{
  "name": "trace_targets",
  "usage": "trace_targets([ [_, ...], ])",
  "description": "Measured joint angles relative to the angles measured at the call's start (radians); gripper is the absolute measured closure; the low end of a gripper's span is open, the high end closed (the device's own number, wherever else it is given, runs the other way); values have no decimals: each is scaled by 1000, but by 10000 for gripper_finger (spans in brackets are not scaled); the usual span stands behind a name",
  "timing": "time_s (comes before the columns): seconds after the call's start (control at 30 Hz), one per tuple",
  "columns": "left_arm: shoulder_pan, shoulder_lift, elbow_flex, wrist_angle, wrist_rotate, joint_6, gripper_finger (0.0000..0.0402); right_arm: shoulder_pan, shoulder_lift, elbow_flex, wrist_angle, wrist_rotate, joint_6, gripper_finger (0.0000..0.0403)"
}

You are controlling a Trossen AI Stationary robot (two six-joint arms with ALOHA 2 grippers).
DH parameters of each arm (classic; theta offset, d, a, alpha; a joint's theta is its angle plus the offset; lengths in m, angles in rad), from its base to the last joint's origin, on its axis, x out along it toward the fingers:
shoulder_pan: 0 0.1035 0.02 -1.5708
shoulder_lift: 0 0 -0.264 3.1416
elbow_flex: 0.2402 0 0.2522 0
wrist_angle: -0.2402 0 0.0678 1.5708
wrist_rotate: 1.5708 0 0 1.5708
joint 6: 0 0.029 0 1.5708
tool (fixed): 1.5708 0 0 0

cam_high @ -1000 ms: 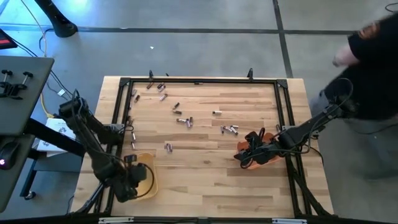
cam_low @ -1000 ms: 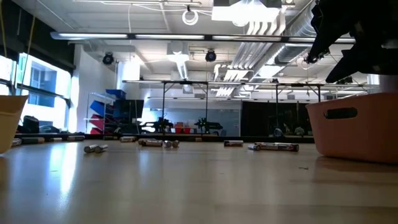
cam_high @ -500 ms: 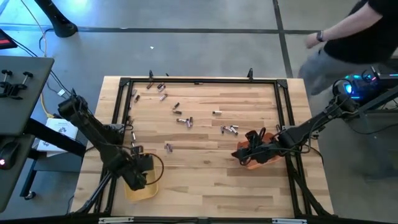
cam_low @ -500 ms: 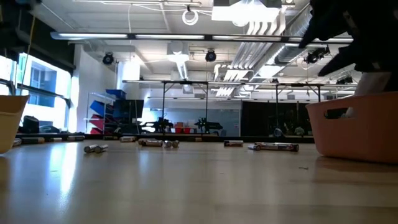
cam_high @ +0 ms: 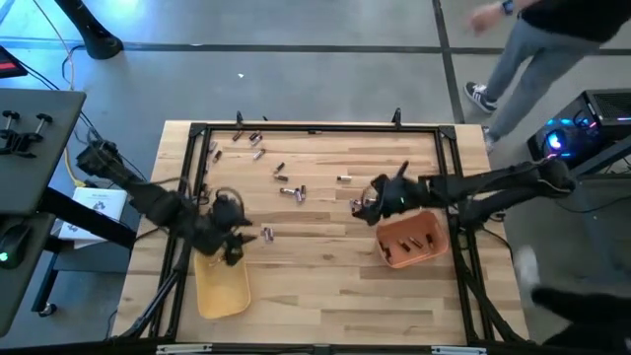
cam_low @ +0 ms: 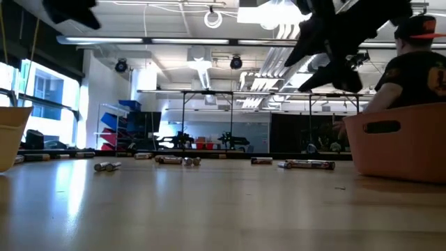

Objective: Sort batteries
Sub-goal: Put the silver battery into the yellow bin

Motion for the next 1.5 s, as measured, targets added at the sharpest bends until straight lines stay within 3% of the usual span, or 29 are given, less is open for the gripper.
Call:
trace_targets([
  [0.17, 180, 7, 0, 153, -23, 129, 211, -213, 0, 0, -72, -177, -272, 171],
  [0.3, 322, 16, 0, 172, 3, 175, 211, -384, 16, 0, -155, -313, -462, 171],
  [0.47, 467, 16, 0, 209, 87, 271, 211, -515, 91, 0, -300, -347, -763, 171],
  [0.6, 586, 16, -11, 328, 197, 409, 211, -509, 192, 0, -380, -283, -1004, 171],
  [0.8, 740, 16, -20, 455, 373, 550, 211, -464, 312, -1, -274, -210, -1116, 171],
  [0.97, 798, 16, -20, 460, 435, 609, 211, -406, 316, -1, -267, -155, -1182, 171],
  [1.17, 827, 8, -20, 445, 455, 671, 211, -336, 367, 0, -260, -17, -1254, 175],
  [1.33, 840, -35, -21, 345, 465, 694, 211, -321, 435, 7, -246, -21, -1246, 214],
  [1.5, 840, -114, -21, 225, 465, 622, 211, -308, 435, 2, -168, 0, -1262, 300],
])
